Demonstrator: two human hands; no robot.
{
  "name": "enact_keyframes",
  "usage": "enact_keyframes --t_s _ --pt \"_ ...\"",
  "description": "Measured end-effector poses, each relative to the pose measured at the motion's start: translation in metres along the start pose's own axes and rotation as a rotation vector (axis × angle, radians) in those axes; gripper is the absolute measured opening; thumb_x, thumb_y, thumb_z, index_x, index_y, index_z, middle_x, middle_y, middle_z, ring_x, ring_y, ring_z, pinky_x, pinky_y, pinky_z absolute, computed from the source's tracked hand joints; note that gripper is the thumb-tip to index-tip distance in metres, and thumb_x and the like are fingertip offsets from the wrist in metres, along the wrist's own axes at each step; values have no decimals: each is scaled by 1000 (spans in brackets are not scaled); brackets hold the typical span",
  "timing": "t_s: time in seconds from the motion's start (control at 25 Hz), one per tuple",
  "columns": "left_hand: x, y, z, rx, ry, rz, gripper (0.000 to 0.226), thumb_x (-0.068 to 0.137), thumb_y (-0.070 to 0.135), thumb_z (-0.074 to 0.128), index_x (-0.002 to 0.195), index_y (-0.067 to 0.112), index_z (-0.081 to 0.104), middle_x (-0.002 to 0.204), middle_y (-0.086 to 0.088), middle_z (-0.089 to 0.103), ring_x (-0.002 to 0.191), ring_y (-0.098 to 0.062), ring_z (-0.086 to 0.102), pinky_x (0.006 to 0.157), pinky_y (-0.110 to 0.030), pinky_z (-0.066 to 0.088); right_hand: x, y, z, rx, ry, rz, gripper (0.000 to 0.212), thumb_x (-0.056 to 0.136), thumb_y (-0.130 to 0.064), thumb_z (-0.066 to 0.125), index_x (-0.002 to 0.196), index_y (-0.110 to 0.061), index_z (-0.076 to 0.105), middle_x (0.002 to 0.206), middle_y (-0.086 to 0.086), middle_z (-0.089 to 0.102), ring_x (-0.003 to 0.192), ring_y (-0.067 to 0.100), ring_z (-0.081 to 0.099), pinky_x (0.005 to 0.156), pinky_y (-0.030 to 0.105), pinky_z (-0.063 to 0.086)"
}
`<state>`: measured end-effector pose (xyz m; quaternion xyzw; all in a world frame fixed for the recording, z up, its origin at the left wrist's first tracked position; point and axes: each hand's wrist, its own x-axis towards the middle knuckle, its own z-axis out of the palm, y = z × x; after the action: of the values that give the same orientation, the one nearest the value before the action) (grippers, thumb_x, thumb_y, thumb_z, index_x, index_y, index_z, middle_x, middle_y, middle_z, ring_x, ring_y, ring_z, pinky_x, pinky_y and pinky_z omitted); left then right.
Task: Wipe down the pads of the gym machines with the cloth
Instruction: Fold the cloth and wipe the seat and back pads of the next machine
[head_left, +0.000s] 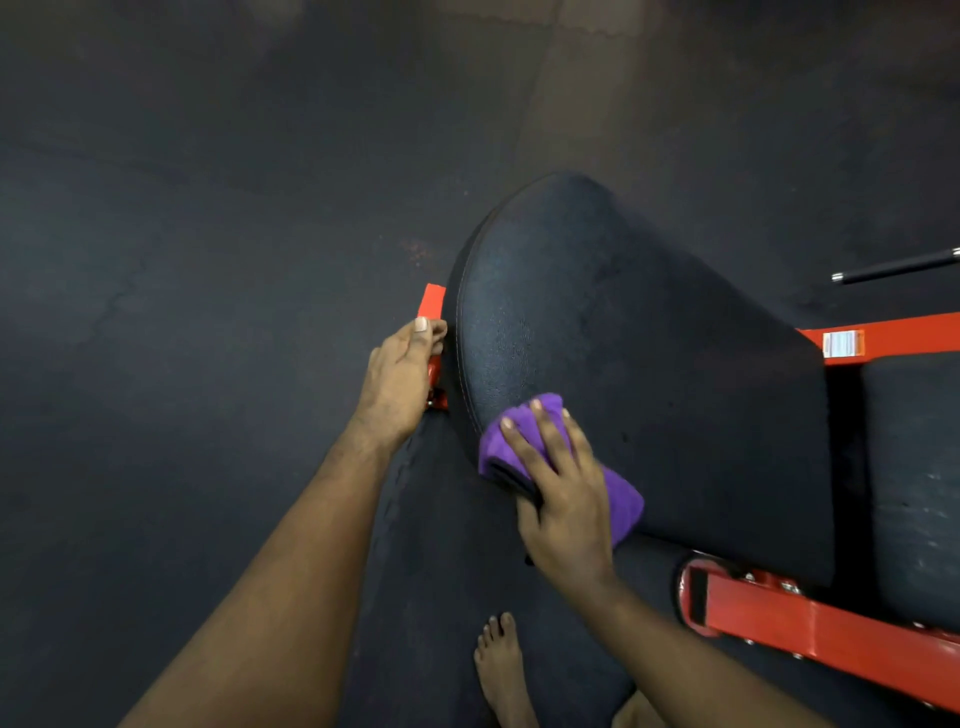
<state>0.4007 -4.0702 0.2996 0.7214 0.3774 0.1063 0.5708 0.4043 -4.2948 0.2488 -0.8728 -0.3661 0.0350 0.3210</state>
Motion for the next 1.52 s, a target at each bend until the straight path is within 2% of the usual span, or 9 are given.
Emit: enact_keyframes --t_s 0.16,0.32,0.48,0.56,0.76,0.88,1.08,1.32,1.52 --pt "-2 -5 1 34 57 51 40 96 54 32 96 38 68 108 12 73 103 -4 69 99 -47 52 18 3 1 21 26 110 68 82 -20 58 147 -37 49 163 -6 33 150 29 28 112 51 36" --pt "4 -5 4 62 116 61 43 98 52 32 94 33 71 102 10 75 96 -6 71 95 -48 54 146 3 6 13 87 158 56 94 -30 53 149 -39 45 164 -2 31 152 29 24 119 52 27" --pt "4 -2 6 115 118 97 50 100 50 31 103 23 73 100 9 75 94 -6 72 92 -43 55 253 42 -24 202 84 522 48 101 -37 53 149 -39 46 167 -6 23 156 24 10 122 61 12" --pt "4 -2 6 102 126 118 51 101 48 31 106 19 73 101 7 75 93 -7 72 91 -42 56 231 36 -26 296 55 424 49 99 -39 52 148 -40 46 166 -10 24 156 21 8 122 63 7" --pt "24 -2 7 65 209 172 53 102 49 29 107 18 72 93 6 75 89 -11 71 86 -46 56 72 2 -6 41 -141 19 63 93 -34 54 151 -49 36 167 -20 10 157 13 0 122 60 7" --pt "38 5 24 66 236 246 52 102 47 28 115 19 70 109 6 74 105 -11 67 94 -46 52 105 8 0 -45 -116 132 69 95 -36 55 155 -50 24 169 -18 1 157 15 -5 120 65 11" --pt "54 21 68 121 269 254 49 106 34 26 140 16 57 143 5 57 131 -2 48 113 -22 34 215 38 4 -34 -37 306 65 98 -36 52 156 -46 24 170 -9 0 157 26 2 119 64 19" --pt "62 17 82 260 299 219 47 109 38 25 151 24 43 154 10 45 142 -4 37 117 -24 29 297 98 -10 -140 -23 329 56 102 -37 48 155 -42 31 170 -4 11 155 30 14 121 59 21" --pt "61 15 85 277 344 229 49 108 40 24 151 28 43 153 15 44 144 -5 36 119 -31 32 358 140 -38 130 54 828 49 103 -49 40 151 -35 42 165 -3 27 150 30 28 117 62 22"
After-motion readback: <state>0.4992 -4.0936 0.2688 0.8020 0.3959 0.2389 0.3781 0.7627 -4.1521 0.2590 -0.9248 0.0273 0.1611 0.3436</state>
